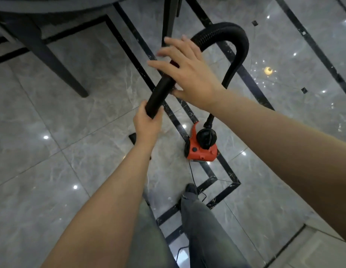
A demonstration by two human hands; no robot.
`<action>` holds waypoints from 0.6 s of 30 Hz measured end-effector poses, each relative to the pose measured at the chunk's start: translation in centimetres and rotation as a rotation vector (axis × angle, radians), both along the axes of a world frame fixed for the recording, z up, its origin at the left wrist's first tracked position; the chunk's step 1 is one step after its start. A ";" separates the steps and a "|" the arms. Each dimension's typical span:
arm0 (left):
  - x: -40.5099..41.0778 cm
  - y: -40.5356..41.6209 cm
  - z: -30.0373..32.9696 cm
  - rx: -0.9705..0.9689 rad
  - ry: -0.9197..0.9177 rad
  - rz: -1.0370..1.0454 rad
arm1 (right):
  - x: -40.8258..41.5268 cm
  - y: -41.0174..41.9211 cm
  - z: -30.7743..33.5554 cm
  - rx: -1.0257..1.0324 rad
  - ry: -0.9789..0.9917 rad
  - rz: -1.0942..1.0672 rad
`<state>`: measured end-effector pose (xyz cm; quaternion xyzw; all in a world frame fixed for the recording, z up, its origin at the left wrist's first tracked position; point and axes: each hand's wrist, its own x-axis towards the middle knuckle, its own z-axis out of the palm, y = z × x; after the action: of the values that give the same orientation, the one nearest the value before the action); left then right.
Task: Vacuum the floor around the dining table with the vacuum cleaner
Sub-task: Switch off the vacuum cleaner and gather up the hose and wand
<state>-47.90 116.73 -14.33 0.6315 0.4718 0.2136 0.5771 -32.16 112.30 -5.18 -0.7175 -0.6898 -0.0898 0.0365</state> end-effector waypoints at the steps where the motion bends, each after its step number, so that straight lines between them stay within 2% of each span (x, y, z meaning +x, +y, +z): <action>1: 0.8 -0.5 -0.4 0.022 -0.001 0.021 | 0.6 -1.9 -0.3 0.056 0.032 0.010; 3: 2.7 -1.8 -0.8 0.047 0.002 0.045 | 1.5 -7.6 -2.5 0.217 0.173 -0.058; 5: 4.0 -2.3 -1.1 0.052 0.014 0.083 | 1.8 -13.9 -5.7 0.332 0.363 -0.291; 7: 5.1 -2.9 -1.5 0.076 0.017 0.116 | 2.0 -20.5 -9.4 0.271 0.548 -0.645; 10: 5.9 -4.1 -1.7 0.131 -0.021 0.140 | 1.5 -28.6 -15.4 -0.055 0.724 -1.092; 14: 6.8 -4.8 -3.8 0.238 -0.071 0.170 | -0.6 -33.1 -23.4 -0.543 0.794 -1.164; 18: 7.8 -4.5 -6.9 0.342 -0.177 0.160 | -1.8 -32.4 -32.7 -0.704 0.896 -1.060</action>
<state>-40.13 112.27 -21.27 0.6596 0.4245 0.3904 0.4819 -33.97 79.94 -37.91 -0.8888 -0.1618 0.4275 0.0338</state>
